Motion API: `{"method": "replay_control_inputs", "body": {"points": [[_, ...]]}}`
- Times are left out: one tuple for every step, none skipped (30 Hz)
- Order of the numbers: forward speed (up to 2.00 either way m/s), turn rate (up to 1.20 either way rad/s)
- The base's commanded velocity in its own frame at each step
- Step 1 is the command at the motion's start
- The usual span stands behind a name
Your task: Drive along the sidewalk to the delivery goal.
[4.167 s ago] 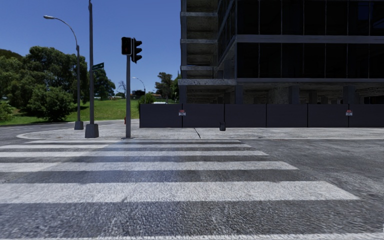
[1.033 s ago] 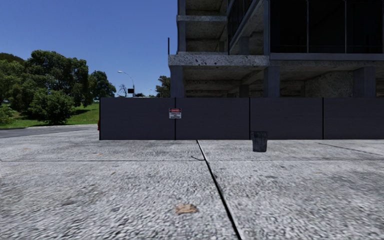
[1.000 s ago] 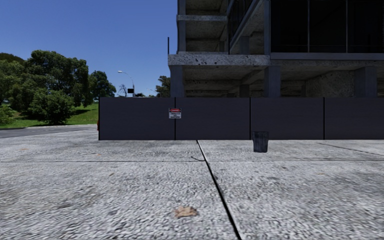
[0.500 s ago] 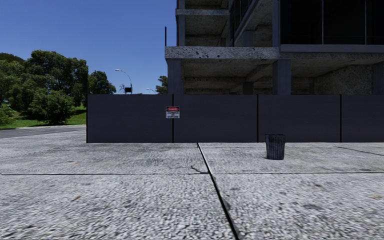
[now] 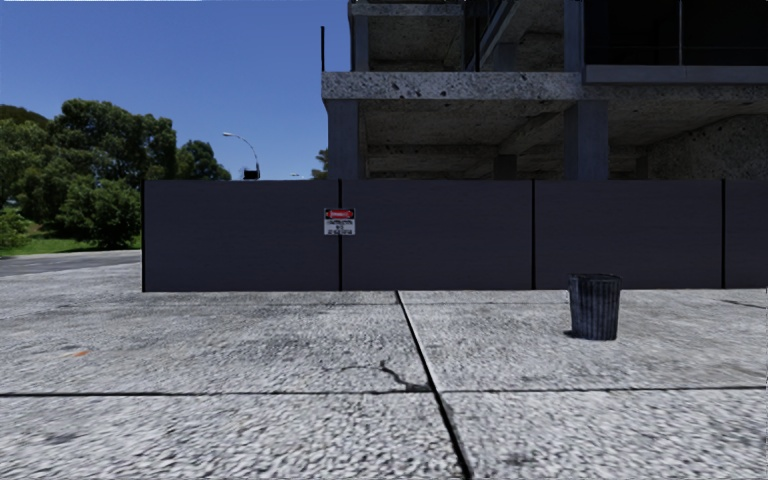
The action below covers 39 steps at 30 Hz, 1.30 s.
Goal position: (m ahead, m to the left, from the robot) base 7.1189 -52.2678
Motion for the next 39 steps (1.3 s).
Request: {"method": "replay_control_inputs", "body": {"points": [[1.68,0.0],[1.68,-0.27],[1.68,-1.01],[1.68,-1.2],[1.68,-1.2],[1.68,-1.2],[1.68,-1.2],[1.68,-1.2],[1.68,-1.2],[1.68,-1.2],[1.68,-1.2],[1.68,-1.2],[1.68,-1.2],[1.68,-1.2],[1.68,-1.2],[1.68,-1.2],[1.68,-1.2],[1.68,-1.2],[1.68,-1.2],[1.68,-1.2],[1.68,-1.2],[1.68,-1.2],[1.68,-1.2],[1.68,-1.2],[1.68,-1.2],[1.68,-1.2],[1.68,-1.2],[1.68,-1.2],[1.68,-1.2],[1.68,-1.2],[1.68,-1.2],[1.68,-1.2],[1.68,-1.2],[1.68,-1.2],[1.68,-1.2],[1.68,-1.2],[1.68,-1.2],[1.68,-1.2],[1.68,-1.2]]}}
